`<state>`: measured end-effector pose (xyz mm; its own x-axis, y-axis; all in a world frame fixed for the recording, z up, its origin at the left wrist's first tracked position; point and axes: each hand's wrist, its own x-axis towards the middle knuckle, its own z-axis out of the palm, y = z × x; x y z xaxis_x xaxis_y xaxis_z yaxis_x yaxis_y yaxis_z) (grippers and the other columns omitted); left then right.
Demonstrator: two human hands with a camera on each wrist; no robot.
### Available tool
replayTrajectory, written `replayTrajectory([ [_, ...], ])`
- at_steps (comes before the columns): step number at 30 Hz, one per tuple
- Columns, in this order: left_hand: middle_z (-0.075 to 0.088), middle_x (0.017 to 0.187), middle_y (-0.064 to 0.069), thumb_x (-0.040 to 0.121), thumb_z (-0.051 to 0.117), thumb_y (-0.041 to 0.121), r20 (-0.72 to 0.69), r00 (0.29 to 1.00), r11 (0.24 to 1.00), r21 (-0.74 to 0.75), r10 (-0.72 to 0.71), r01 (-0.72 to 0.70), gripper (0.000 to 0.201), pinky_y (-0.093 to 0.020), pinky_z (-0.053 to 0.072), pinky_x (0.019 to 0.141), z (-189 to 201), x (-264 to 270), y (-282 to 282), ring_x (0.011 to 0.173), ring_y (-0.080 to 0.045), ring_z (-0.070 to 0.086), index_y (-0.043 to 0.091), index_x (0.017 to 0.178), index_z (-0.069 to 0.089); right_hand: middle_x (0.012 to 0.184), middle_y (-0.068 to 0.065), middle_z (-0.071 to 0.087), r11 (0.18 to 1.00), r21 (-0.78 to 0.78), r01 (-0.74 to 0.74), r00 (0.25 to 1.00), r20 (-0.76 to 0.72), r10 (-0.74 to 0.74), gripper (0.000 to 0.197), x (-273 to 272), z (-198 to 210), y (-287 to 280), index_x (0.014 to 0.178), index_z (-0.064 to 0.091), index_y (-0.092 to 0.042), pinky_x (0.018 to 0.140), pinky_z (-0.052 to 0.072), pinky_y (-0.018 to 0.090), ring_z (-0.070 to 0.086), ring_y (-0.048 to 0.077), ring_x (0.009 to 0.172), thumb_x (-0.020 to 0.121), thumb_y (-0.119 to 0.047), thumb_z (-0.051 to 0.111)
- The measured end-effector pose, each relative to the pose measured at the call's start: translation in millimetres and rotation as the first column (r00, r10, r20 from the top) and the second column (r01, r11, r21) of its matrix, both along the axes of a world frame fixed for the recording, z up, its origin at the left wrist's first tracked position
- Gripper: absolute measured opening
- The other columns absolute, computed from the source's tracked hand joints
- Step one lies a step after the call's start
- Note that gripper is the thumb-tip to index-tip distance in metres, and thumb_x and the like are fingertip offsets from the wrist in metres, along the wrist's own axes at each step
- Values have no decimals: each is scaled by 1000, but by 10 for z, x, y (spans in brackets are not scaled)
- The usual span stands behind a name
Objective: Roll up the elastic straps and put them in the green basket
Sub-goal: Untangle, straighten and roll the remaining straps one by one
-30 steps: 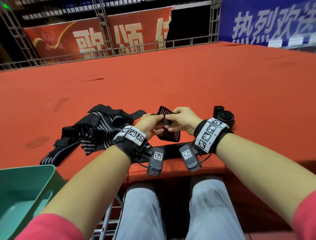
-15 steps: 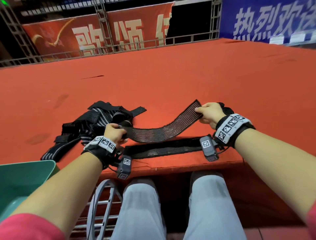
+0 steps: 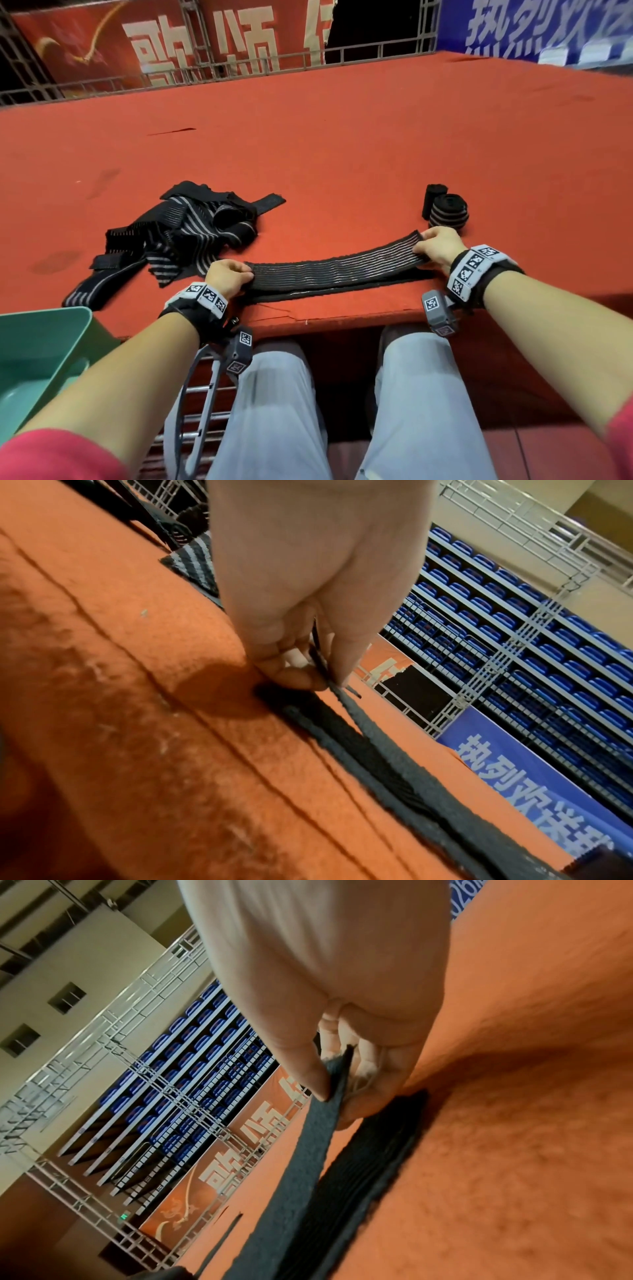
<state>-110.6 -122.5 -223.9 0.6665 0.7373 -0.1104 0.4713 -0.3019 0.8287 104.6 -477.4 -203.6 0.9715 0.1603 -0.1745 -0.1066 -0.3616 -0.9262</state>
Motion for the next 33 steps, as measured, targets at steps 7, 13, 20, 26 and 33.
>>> replayTrajectory([
  [7,65,74,-3,77,74,7,-159,987,974,225,3,33,23,-26,46,75,-21,-15,-37,75,-21,60,22,64,63,89,13,63,994,-114,-4,1000,-3,4,24,9,-129,-69,86,60,-13,35,49,28,64,27,74,78,5,73],
  [13,69,82,-1,77,72,7,-210,978,963,262,-7,63,21,-25,45,80,-23,-51,-57,83,-21,62,22,65,63,91,10,63,983,-182,17,1000,15,-14,27,23,-190,-62,75,58,-19,36,51,26,63,22,74,78,4,73],
  [20,66,82,-3,80,73,5,-254,967,954,281,-27,100,16,-24,45,78,-13,-62,-72,88,-24,66,18,74,65,86,9,67,966,-257,23,998,69,-5,19,31,-234,-75,79,65,-17,41,53,27,61,19,61,77,0,71],
  [26,64,106,-11,83,70,12,-317,947,938,340,52,62,29,-31,43,87,-32,-35,-94,106,-32,60,10,108,57,84,8,70,937,-350,18,991,132,30,19,1,-234,-78,73,62,-20,62,61,39,66,27,62,76,-4,72],
  [33,68,109,-18,79,79,26,-436,895,929,360,93,79,39,-37,51,88,14,0,-67,103,-34,64,0,104,65,92,9,67,910,-414,17,983,174,61,18,-13,-241,-82,94,66,-13,63,62,42,70,30,68,79,-3,71],
])
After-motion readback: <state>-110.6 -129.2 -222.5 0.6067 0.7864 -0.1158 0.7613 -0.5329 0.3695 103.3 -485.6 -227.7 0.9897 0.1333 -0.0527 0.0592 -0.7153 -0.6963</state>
